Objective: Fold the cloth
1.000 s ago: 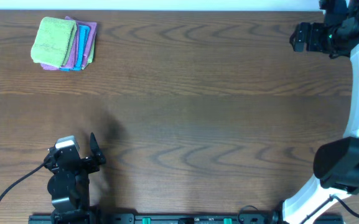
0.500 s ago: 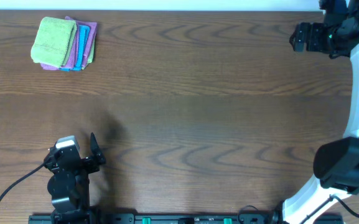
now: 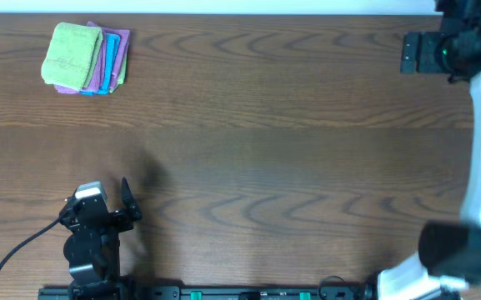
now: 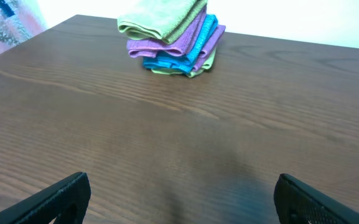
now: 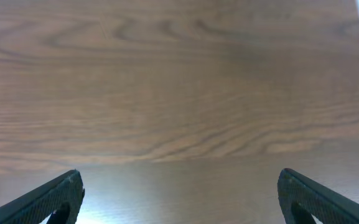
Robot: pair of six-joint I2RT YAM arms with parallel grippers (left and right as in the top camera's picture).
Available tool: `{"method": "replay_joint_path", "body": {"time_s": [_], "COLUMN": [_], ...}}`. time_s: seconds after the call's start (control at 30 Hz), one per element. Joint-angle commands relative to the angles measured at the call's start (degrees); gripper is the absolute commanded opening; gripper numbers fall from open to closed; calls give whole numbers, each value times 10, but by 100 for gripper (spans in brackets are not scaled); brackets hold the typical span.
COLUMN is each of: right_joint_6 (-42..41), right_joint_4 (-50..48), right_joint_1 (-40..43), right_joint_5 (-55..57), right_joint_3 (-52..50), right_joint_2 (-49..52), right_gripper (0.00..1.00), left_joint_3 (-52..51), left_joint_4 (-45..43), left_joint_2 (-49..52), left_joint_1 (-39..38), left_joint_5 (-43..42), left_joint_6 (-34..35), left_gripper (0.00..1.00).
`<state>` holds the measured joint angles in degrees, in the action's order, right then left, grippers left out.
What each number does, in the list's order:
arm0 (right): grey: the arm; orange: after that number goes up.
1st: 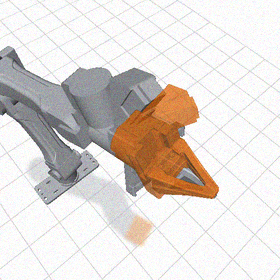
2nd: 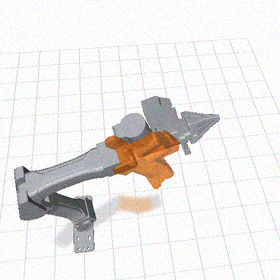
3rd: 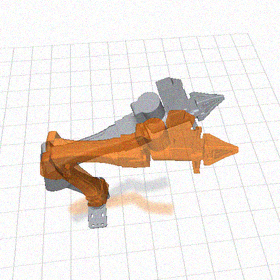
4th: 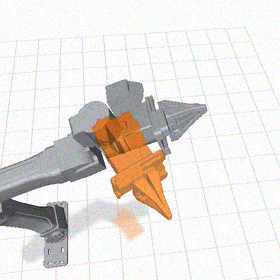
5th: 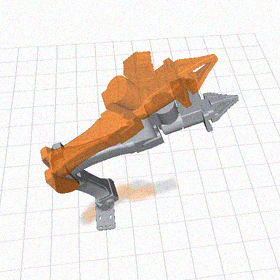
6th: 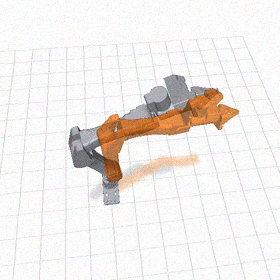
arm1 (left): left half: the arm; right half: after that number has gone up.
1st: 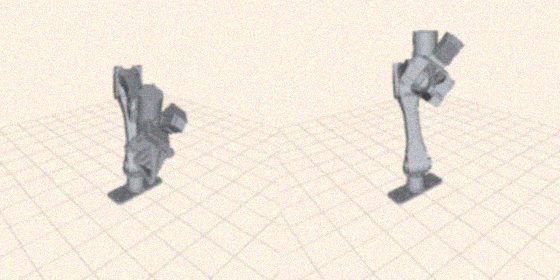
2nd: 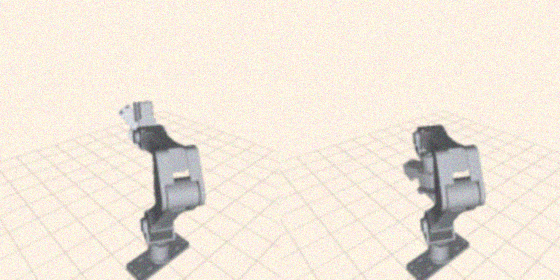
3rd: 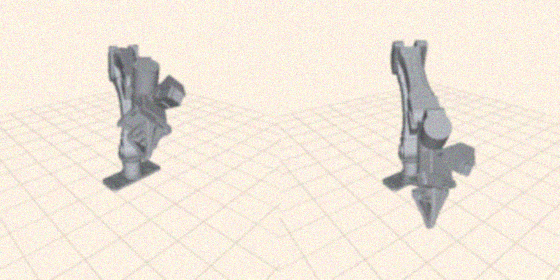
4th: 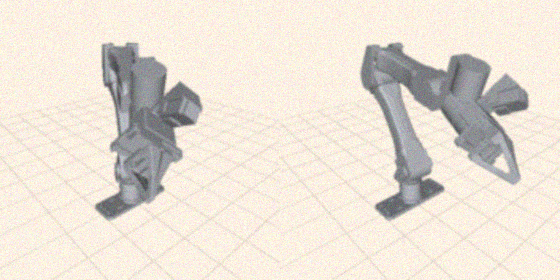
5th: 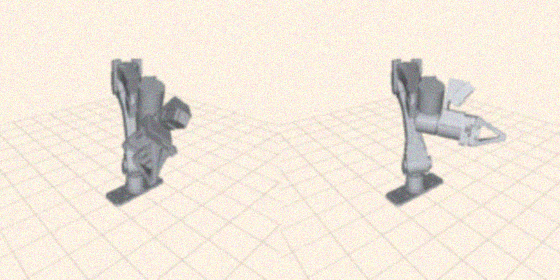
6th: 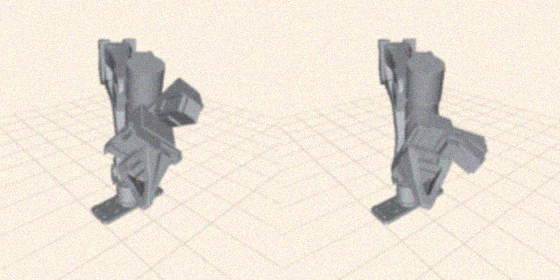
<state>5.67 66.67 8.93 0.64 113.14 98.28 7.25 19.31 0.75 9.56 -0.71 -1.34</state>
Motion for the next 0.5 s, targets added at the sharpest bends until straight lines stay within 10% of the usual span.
{"method": "replay_joint_path", "body": {"time_s": [0.0,0.47], "right_joint_6": [-1,-9], "right_joint_4": [-29,-332], "right_joint_1": [-4,-11], "right_joint_5": [-47,-86], "right_joint_3": [-71,-678], "right_joint_2": [-100,-560], "right_gripper": [99,99], "left_joint_3": [-14,-14], "left_joint_4": [1,1], "left_joint_2": [-1,-1], "left_joint_1": [-3,-3], "left_joint_5": [-6,-6], "left_joint_6": [-4,-4], "left_gripper": [95,95]}}
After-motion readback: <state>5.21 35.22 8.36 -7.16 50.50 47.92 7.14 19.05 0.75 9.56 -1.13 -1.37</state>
